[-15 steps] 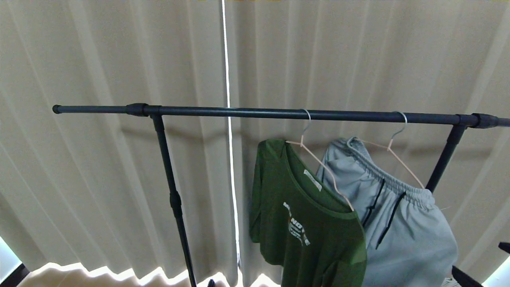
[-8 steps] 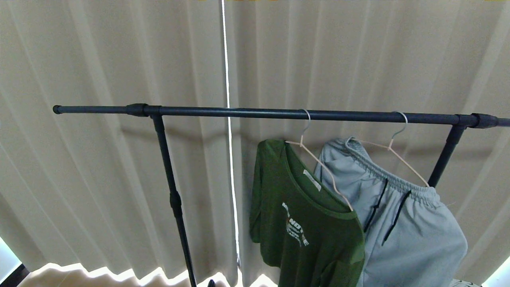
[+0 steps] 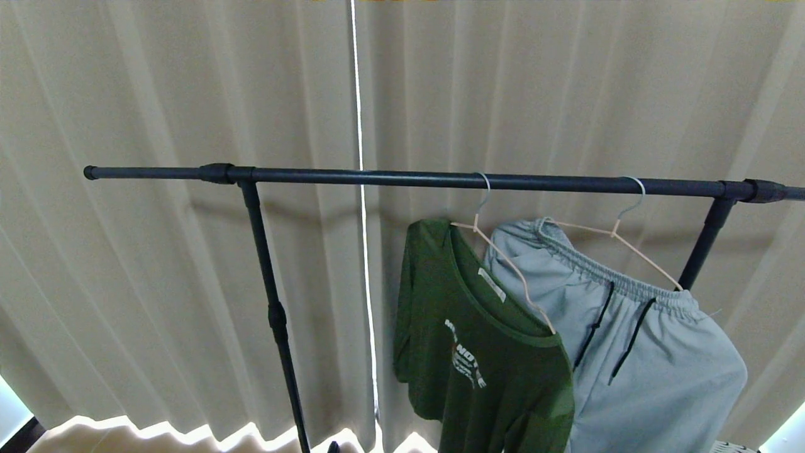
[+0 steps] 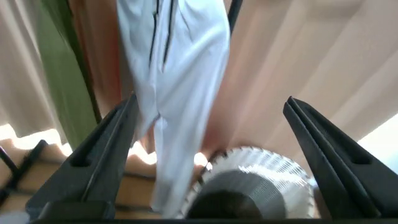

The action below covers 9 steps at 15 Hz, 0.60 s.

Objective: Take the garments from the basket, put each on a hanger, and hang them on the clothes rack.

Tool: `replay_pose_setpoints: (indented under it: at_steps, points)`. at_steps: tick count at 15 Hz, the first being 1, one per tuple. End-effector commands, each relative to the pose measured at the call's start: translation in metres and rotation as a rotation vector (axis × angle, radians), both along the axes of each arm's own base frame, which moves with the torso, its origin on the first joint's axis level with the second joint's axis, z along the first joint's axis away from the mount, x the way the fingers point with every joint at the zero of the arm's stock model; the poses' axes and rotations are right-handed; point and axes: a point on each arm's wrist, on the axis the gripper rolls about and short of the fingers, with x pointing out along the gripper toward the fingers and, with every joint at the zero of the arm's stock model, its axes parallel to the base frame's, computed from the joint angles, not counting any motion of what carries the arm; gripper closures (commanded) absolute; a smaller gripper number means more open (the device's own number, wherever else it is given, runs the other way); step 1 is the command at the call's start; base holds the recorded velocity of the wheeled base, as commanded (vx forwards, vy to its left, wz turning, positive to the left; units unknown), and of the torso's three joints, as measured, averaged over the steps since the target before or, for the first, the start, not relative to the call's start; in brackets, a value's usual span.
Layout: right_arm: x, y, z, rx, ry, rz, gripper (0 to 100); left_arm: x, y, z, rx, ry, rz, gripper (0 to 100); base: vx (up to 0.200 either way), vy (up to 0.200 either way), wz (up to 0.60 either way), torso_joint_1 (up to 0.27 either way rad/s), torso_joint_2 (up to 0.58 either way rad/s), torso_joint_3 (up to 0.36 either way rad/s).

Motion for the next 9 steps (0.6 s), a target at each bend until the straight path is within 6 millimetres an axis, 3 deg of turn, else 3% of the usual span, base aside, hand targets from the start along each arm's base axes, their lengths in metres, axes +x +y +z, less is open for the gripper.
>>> replay_pose_setpoints:
  at_steps: [1, 3, 9]
  points:
    - [0.0047, 0.0005, -0.0099, 0.022, -0.058, 0.014, 0, -0.0006, 0.0004, 0.0002, -0.011, -0.01, -0.002, 0, 0.0, 0.0, 0.0, 0.0, 0.0, 0.0]
    - [0.0098, 0.0012, -0.0123, 0.026, -0.132, 0.042, 0, -0.0006, 0.0007, 0.0003, -0.024, -0.01, 0.011, 0, 0.0, 0.0, 0.0, 0.0, 0.0, 0.0]
    - [0.0099, 0.0038, -0.012, 0.055, -0.138, 0.155, 0, -0.0008, 0.0006, 0.0001, -0.01, -0.013, 0.013, 0, 0.0, 0.0, 0.0, 0.0, 0.0, 0.0]
